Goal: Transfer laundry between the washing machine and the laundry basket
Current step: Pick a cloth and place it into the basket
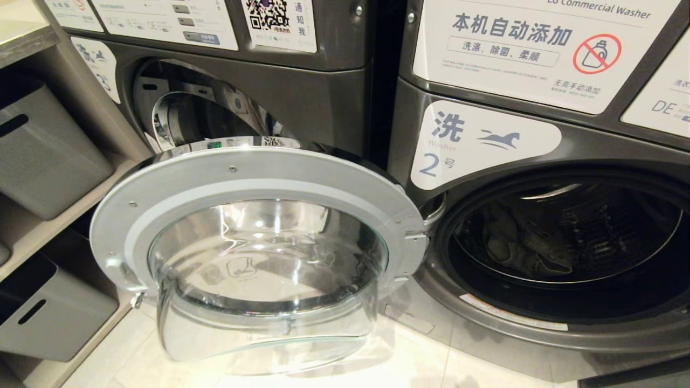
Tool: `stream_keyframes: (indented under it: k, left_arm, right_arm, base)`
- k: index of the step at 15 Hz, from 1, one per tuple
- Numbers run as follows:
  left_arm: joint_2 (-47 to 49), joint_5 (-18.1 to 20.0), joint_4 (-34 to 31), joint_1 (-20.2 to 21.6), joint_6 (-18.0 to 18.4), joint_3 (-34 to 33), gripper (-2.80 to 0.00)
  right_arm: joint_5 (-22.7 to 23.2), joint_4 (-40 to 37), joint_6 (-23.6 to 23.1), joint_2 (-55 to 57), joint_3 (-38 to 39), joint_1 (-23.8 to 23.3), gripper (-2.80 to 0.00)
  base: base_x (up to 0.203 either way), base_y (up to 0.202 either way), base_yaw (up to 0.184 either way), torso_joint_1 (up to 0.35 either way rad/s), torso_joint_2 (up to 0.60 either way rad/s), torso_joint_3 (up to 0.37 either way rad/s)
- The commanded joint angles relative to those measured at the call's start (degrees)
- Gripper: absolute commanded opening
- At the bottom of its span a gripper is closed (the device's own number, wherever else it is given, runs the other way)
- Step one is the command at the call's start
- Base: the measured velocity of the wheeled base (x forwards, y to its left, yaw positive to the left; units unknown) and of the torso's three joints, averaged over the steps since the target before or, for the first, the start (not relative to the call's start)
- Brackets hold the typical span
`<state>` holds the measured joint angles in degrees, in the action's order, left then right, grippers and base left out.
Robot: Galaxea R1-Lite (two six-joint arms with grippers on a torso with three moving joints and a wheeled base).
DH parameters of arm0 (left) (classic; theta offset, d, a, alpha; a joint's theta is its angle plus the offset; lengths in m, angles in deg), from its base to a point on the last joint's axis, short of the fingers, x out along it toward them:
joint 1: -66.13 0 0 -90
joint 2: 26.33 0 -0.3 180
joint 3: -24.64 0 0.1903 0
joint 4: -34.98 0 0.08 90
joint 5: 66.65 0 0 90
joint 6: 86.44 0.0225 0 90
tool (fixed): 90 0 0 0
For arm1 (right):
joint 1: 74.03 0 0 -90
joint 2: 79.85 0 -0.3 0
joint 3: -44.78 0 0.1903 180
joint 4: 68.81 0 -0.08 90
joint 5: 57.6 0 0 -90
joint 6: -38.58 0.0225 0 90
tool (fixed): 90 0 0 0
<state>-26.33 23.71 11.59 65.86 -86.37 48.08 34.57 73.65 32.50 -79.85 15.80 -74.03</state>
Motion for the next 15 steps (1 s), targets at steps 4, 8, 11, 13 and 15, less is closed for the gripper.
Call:
stream_keyframes:
  k: [4, 8, 11, 13, 15]
  left_arm:
    - [0.0, 0.0, 0.0, 0.0, 0.0, -0.1, -2.80]
    - [0.0, 0.0, 0.0, 0.0, 0.0, 0.0, -2.80]
    - [0.1, 0.0, 0.0, 0.0, 0.0, 0.0, -2.80]
    - [0.0, 0.0, 0.0, 0.0, 0.0, -0.1, -2.80]
    - [0.0, 0.0, 0.0, 0.0, 0.0, 0.0, -2.80]
  right_arm:
    - [0.0, -0.1, -0.1, 0.1, 0.0, 0.0, -2.80]
    - [0.4, -0.2, -0.2, 0.1, 0.0, 0.0, -2.80]
    - [0.0, -0.2, -0.1, 0.1, 0.0, 0.0, -2.80]
    - [0.0, -0.2, -0.1, 0.1, 0.0, 0.0, -2.80]
    - [0.0, -0.2, -0.1, 0.1, 0.0, 0.0, -2.80]
  base:
    - [0.000, 0.000, 0.000, 0.002, 0.00, -0.141]
    - [0.000, 0.000, 0.000, 0.002, 0.00, -0.197]
    - [0.000, 0.000, 0.000, 0.003, 0.00, -0.203]
    - [0.000, 0.000, 0.000, 0.006, 0.00, -0.199]
    - [0.000, 0.000, 0.000, -0.002, 0.01, -0.203]
